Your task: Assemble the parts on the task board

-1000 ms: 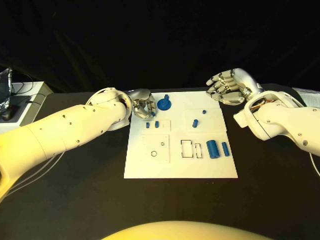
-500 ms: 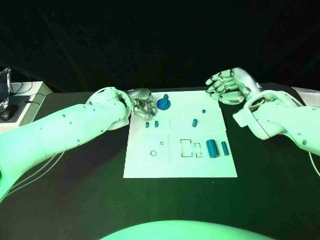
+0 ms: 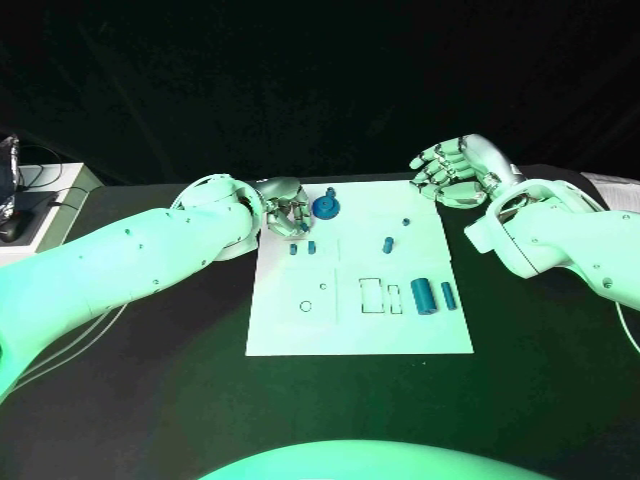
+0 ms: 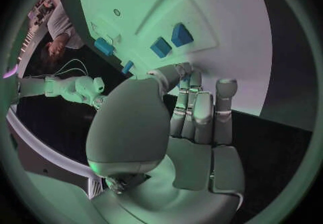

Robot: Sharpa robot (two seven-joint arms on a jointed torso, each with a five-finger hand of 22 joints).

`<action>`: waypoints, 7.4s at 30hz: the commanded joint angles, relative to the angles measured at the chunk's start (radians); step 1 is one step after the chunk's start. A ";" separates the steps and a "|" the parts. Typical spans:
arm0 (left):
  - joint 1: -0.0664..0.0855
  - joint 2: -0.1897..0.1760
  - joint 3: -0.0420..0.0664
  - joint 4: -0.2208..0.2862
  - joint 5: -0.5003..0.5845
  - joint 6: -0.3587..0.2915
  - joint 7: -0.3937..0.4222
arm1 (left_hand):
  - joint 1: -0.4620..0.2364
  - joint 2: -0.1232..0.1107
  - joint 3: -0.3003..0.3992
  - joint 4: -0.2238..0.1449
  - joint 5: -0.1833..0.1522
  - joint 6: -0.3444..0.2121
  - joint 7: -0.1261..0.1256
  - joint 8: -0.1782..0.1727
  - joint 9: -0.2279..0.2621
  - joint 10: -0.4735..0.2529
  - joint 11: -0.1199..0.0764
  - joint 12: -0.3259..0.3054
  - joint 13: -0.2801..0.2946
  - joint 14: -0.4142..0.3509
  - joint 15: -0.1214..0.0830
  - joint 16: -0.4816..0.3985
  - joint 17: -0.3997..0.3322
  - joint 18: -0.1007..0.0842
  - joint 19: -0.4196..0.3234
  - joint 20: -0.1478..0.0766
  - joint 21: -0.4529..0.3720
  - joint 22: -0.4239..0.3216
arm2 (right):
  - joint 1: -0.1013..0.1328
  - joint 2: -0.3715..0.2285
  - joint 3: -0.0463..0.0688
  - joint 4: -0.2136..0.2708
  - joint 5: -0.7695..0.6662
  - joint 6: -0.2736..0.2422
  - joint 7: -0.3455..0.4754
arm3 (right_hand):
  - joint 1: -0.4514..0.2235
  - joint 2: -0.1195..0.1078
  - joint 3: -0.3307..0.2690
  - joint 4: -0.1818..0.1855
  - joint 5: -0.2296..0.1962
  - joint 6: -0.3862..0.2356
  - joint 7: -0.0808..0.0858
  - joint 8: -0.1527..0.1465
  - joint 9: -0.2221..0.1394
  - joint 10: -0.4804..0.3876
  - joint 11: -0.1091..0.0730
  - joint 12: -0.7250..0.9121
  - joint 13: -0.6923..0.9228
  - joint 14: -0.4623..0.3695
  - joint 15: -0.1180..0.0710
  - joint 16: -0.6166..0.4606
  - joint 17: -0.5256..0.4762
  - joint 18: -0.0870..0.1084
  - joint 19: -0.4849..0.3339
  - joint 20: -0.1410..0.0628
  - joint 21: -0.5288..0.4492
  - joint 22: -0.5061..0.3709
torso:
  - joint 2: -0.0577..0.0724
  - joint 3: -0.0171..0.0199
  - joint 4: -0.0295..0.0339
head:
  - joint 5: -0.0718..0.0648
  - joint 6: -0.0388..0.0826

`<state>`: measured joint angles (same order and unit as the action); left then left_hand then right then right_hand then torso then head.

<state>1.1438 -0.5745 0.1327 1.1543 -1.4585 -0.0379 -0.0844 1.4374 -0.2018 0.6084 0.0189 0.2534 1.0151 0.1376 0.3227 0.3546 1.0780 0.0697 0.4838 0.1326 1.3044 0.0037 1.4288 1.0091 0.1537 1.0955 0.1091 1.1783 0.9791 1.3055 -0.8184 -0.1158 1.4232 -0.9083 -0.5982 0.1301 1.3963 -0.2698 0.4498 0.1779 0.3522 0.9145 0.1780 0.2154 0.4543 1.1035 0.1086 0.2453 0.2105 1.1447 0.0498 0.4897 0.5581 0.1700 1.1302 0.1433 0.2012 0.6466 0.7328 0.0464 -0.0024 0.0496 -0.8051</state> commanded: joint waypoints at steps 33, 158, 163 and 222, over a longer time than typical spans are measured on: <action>-0.006 0.008 -0.007 -0.003 -0.025 0.045 -0.024 | -0.007 0.008 -0.024 -0.008 -0.004 0.002 -0.003 -0.020 0.003 0.007 -0.004 -0.001 0.026 0.001 -0.002 0.006 -0.009 -0.005 -0.004 -0.007 -0.010 -0.015 | 0.000 0.000 0.000 0.000 -0.002 0.024 0.006 | -0.011 0.005 -0.001 -0.009 0.000 0.001 0.007 -0.006 -0.002 0.000 0.008 -0.006 -0.008 -0.008 0.000 -0.020 -0.006 0.010 -0.004 0.006 -0.016 -0.014 | 0.000 0.0003 0.0006 | 0.000 0.000; -0.149 -0.305 0.152 0.159 1.231 -0.065 0.423 | -0.006 -0.003 -0.138 0.109 0.001 -0.128 0.044 -0.033 -0.045 -0.136 0.052 0.026 0.041 -0.353 0.056 -0.550 -0.608 0.030 -0.163 0.046 -0.545 -0.452 | -0.064 0.140 -0.019 -0.113 -0.745 0.303 -0.328 | -0.008 0.047 0.166 -0.111 -0.155 0.178 -0.059 -0.036 0.012 0.162 -0.053 -0.162 -0.114 0.361 -0.077 0.792 0.644 -0.098 0.356 -0.073 0.990 0.699 | -0.002 -0.0035 0.0001 | -0.040 0.033; -0.149 -0.306 0.152 0.159 1.230 -0.064 0.421 | -0.004 -0.003 -0.139 0.108 0.001 -0.128 0.044 -0.032 -0.045 -0.136 0.052 0.025 0.041 -0.352 0.056 -0.551 -0.608 0.030 -0.162 0.046 -0.546 -0.452 | -0.064 0.142 -0.019 -0.113 -0.754 0.297 -0.339 | -0.006 0.053 0.171 -0.114 -0.155 0.181 -0.059 -0.034 0.014 0.165 -0.054 -0.163 -0.113 0.361 -0.078 0.794 0.645 -0.099 0.357 -0.074 0.998 0.704 | -0.002 -0.0036 0.0004 | -0.040 0.032; -0.149 -0.259 0.152 0.149 1.230 -0.098 0.408 | -0.004 -0.004 -0.148 0.109 0.000 -0.131 0.047 -0.031 -0.048 -0.152 0.058 0.012 0.031 -0.350 0.060 -0.560 -0.609 0.028 -0.159 0.046 -0.552 -0.457 | -0.112 0.158 -0.032 0.205 -0.823 0.146 -0.370 | 0.010 0.077 0.241 -0.171 -0.185 0.196 -0.062 -0.015 0.039 0.208 -0.062 -0.164 -0.089 0.361 -0.085 0.811 0.646 -0.115 0.373 -0.081 1.092 0.769 | -0.009 -0.0096 0.0005 | 0.040 0.017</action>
<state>0.9944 -0.8361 0.2834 1.2996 -0.2352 -0.1295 0.3195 1.4266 -0.2052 0.4660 0.1280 0.2534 0.8860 0.1805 0.2879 0.3076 0.9328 0.1253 0.5017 0.1651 0.9486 0.0593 0.8741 0.4013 0.1699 0.9293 0.1574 0.6321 0.5237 1.1974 -0.6636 -0.1468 1.6331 -1.6737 -0.5138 -0.2104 1.4111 -0.2005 0.6859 0.0081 0.1619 1.1045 0.1167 0.1967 0.4918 1.2599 0.0899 0.0807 0.1234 1.4628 -0.0289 1.2972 1.2052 0.0648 1.4644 0.0698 1.2898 1.3073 0.7226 0.0360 -0.0021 0.0846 -0.7841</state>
